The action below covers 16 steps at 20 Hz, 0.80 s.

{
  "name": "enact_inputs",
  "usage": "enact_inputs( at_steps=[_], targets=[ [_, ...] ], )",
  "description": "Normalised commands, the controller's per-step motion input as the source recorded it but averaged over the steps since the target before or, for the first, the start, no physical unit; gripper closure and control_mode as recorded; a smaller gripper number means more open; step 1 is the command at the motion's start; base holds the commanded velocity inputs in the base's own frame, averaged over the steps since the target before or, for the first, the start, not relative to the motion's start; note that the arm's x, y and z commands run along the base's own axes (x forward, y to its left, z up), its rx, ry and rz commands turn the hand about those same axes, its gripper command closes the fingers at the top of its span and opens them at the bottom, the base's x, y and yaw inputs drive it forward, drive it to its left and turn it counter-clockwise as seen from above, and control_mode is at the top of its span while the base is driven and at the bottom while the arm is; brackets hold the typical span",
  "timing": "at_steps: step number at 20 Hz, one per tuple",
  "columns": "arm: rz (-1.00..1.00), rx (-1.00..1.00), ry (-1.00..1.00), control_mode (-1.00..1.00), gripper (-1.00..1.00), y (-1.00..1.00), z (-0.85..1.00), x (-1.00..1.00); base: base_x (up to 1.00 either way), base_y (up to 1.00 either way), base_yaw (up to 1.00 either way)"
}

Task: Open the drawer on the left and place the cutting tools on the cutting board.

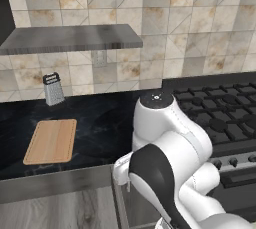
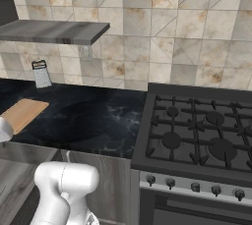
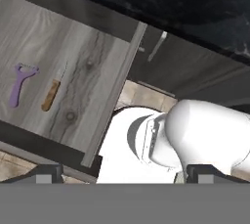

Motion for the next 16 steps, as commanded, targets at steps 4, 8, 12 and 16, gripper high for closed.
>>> enact_inputs(
  at_steps=[4,8,12,16],
  targets=[
    [0.00,0.08,0.11,-1.00,-1.00,0.69,-0.42,0.00,0.00,0.00,0.00],
    [0.00,0.07,0.18,-1.00,-1.00,0.45,-0.45,0.13,0.00,0.00,0.00],
    [0.00,0.09,0.15,-1.00,-1.00,0.20,-0.61,0.40,0.00,0.00,0.00],
    [-0.07,0.02,0.03,-1.00,-1.00,0.00,-0.23,0.23,0.00,0.00,0.00]
  ],
)
